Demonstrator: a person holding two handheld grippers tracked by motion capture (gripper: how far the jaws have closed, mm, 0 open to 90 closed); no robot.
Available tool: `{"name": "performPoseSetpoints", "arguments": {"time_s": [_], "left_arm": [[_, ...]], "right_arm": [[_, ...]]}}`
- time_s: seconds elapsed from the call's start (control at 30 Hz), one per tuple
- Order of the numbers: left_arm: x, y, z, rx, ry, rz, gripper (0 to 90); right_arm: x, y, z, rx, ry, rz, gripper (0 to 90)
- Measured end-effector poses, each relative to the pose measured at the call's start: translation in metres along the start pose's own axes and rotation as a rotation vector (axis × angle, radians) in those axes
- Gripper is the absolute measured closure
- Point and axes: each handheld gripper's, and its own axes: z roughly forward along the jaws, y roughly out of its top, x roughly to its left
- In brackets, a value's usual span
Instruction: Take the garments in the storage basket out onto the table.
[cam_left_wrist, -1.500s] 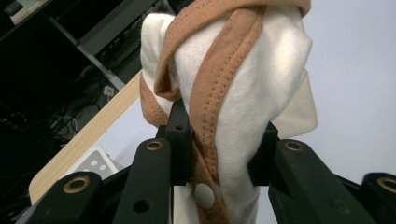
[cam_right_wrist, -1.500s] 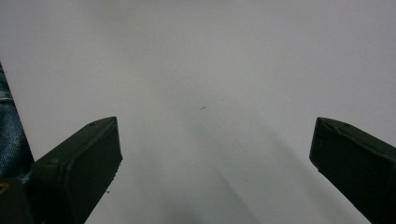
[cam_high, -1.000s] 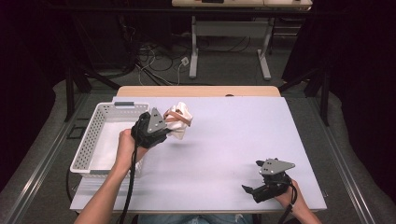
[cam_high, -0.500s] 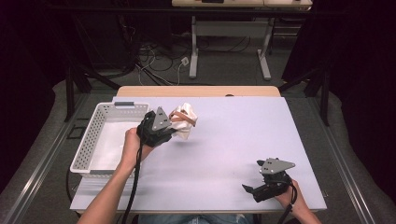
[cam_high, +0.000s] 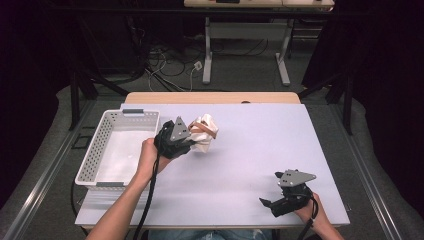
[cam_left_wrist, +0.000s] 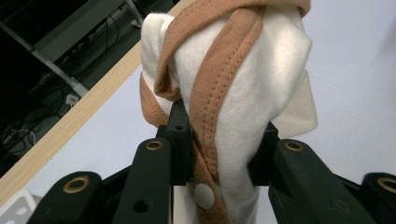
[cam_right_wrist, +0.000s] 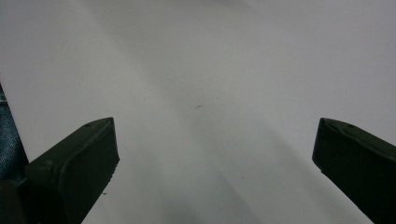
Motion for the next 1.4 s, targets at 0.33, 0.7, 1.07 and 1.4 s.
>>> {"name": "performPoseSetpoints", "arguments": {"time_s": [0.33, 0.7, 1.07, 1.4], "left_arm": [[-0.007, 0.002, 0.010, -0.011, -0.040, -0.005, 69.2], [-0.013, 0.002, 0.027, 0.004, -0.072, -0.007, 69.1], [-0.019, -0.008, 0.049, 0.036, -0.106, -0.003, 68.9], [-0.027, -0.018, 0.070, 0.082, -0.129, 0.011, 68.5]], "right_arm": [[0.000, 0.000, 0.001, 0.003, -0.004, -0.003, 0.1], [0.000, 0.000, 0.000, 0.001, -0.006, -0.010, 0.1], [0.001, -0.001, 0.001, 0.010, -0.003, -0.029, 0.1], [0.003, -0.001, 0.001, 0.014, 0.004, -0.035, 0.1]]}}
